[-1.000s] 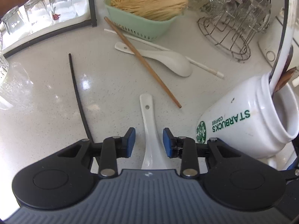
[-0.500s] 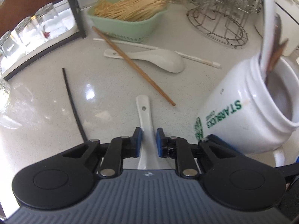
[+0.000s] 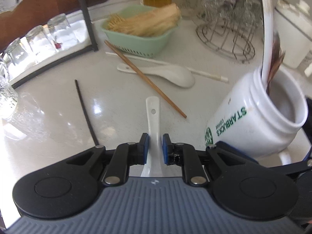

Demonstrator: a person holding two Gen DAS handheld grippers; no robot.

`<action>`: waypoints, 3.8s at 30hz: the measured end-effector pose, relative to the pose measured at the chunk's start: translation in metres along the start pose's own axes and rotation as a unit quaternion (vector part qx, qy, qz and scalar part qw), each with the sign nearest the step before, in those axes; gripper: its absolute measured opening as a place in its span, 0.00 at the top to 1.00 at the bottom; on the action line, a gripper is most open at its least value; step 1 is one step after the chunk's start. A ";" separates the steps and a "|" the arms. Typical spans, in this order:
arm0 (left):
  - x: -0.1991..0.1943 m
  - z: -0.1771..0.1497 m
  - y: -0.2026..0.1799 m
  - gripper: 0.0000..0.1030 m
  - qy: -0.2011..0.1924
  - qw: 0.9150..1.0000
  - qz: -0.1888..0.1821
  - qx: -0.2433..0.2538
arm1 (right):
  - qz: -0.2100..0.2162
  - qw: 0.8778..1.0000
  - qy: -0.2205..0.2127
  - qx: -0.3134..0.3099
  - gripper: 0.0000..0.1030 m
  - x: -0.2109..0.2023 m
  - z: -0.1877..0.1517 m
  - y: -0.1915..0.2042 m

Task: Organize utensils
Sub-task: 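Grasp the white ceramic spoon handle with the left tool, then lift the white ceramic spoon with the left tool and carry it over the jar, then lower the white ceramic spoon into the jar and open the left tool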

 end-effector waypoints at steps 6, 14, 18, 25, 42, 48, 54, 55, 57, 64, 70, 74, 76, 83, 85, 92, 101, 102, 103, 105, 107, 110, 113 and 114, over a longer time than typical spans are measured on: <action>-0.022 0.000 0.011 0.84 -0.031 0.999 -0.015 -0.027 | 0.000 1.000 -0.002 -0.002 0.11 0.001 0.000 0.000; -0.047 0.000 0.013 0.84 -0.065 0.997 -0.034 -0.034 | -0.004 1.000 -0.005 0.001 0.11 0.004 0.003 0.002; -0.059 0.000 0.014 0.84 -0.078 0.995 -0.042 -0.037 | -0.006 1.000 -0.007 0.004 0.11 0.005 0.004 0.003; -0.096 0.011 0.016 0.84 -0.118 0.991 -0.057 -0.037 | -0.009 1.000 -0.010 0.008 0.11 0.006 0.004 0.003; -0.183 0.041 -0.017 0.84 -0.201 0.974 -0.106 0.016 | -0.017 0.999 -0.018 0.021 0.11 0.009 0.006 0.006; -0.180 0.047 -0.036 0.84 -0.194 0.972 -0.125 0.045 | -0.021 0.999 -0.020 0.026 0.11 0.009 0.005 0.007; -0.156 0.048 -0.049 0.84 -0.187 0.970 -0.139 0.068 | -0.024 0.999 -0.016 0.032 0.11 0.009 0.006 0.007; -0.151 0.048 -0.051 0.84 -0.186 0.969 -0.146 0.071 | -0.024 0.999 -0.015 0.032 0.11 0.009 0.006 0.006; -0.142 0.047 -0.055 0.84 -0.187 0.968 -0.149 0.079 | -0.024 0.999 -0.014 0.031 0.11 0.008 0.006 0.006; -0.111 0.037 -0.068 0.84 -0.175 0.969 -0.131 0.118 | -0.021 0.999 -0.014 0.024 0.11 0.008 0.004 0.006; -0.099 0.026 -0.073 0.83 -0.174 0.969 -0.109 0.134 | -0.016 1.000 -0.016 0.018 0.11 0.006 0.001 0.004; -0.100 0.028 -0.075 0.83 -0.168 0.972 -0.108 0.126 | -0.012 1.000 -0.016 0.015 0.11 0.005 0.001 0.003; -0.100 0.028 -0.076 0.83 -0.166 0.973 -0.105 0.123 | -0.012 1.000 -0.016 0.014 0.11 0.005 0.001 0.003; -0.104 0.028 -0.073 0.83 -0.161 0.975 -0.102 0.110 | -0.010 1.000 -0.017 0.013 0.11 0.005 0.000 0.003; -0.106 0.027 -0.073 0.83 -0.163 0.976 -0.098 0.108 | -0.010 1.000 -0.016 0.014 0.11 0.005 0.000 0.003; -0.115 0.022 -0.065 0.83 -0.165 0.977 -0.099 0.097 | -0.012 1.000 -0.011 0.018 0.11 0.004 0.001 0.004; -0.137 0.014 -0.047 0.83 -0.164 0.981 -0.095 0.048 | -0.005 1.000 -0.003 0.012 0.11 0.004 0.002 0.001; -0.140 0.012 -0.046 0.83 -0.166 0.981 -0.090 0.042 | -0.003 1.000 -0.002 0.009 0.11 0.003 0.002 0.000; -0.142 0.010 -0.045 0.83 -0.168 0.982 -0.085 0.037 | 0.000 1.000 -0.002 0.006 0.11 0.003 0.001 -0.001; -0.145 0.004 -0.043 0.83 -0.167 0.983 -0.073 0.022 | 0.006 1.000 -0.002 -0.002 0.11 0.002 -0.001 -0.002; -0.148 -0.003 -0.043 0.83 -0.163 0.985 -0.062 0.005 | 0.012 1.000 -0.001 -0.010 0.11 0.000 -0.003 -0.004; -0.151 -0.016 -0.041 0.82 -0.155 0.987 -0.048 -0.022 | 0.019 1.000 0.003 -0.019 0.11 -0.003 -0.005 -0.006; -0.153 -0.031 -0.040 0.75 -0.148 0.987 -0.029 -0.046 | 0.028 0.999 0.002 -0.031 0.11 -0.006 -0.008 -0.008; -0.153 -0.036 -0.039 0.75 -0.144 0.988 -0.022 -0.056 | 0.031 0.999 0.003 -0.035 0.11 -0.007 -0.010 -0.009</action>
Point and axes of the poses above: each gripper's, at about its wrist camera, not at the fingertips, and x roughly the way its jaws point, y to its left, z to its top, the point moved 3 cm from there along x, roughly the way its jaws point, and after that the axes turned 12 degrees about y, right-handed, at the moved point
